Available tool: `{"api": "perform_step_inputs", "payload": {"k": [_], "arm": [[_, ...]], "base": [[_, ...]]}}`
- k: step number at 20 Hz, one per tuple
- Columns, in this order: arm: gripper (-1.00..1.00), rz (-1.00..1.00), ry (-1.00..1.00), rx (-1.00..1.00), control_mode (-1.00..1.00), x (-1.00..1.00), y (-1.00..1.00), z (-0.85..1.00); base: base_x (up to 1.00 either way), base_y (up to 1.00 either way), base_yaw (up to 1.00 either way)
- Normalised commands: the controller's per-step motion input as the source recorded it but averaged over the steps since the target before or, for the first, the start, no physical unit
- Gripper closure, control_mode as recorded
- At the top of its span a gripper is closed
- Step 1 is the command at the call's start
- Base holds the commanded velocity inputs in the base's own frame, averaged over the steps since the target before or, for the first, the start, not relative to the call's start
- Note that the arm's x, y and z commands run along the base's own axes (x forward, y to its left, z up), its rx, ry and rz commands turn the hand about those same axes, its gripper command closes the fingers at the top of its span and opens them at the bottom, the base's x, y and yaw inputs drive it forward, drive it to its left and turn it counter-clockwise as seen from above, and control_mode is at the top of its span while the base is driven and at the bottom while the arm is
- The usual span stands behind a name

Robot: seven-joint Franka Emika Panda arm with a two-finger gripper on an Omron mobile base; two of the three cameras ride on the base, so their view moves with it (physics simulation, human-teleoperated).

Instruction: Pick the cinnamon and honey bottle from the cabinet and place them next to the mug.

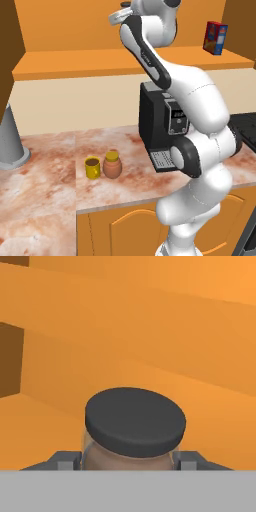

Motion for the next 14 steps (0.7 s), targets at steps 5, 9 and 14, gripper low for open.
{"api": "perform_step_inputs", "payload": {"k": [5, 9, 14], "arm": [[1.0, 0.0, 0.0, 0.0, -1.0, -0.31, 0.03, -0.02], [1.0, 0.02, 0.0, 0.0, -1.0, -0.73, 0.02, -0.73], [1.0, 0.05, 0.0, 0.0, -1.0, -0.98, 0.1, -1.0]], "base": [[0.0, 0.0, 0.0], [0.0, 0.0, 0.0], [0.0, 0.0, 0.0]]}}
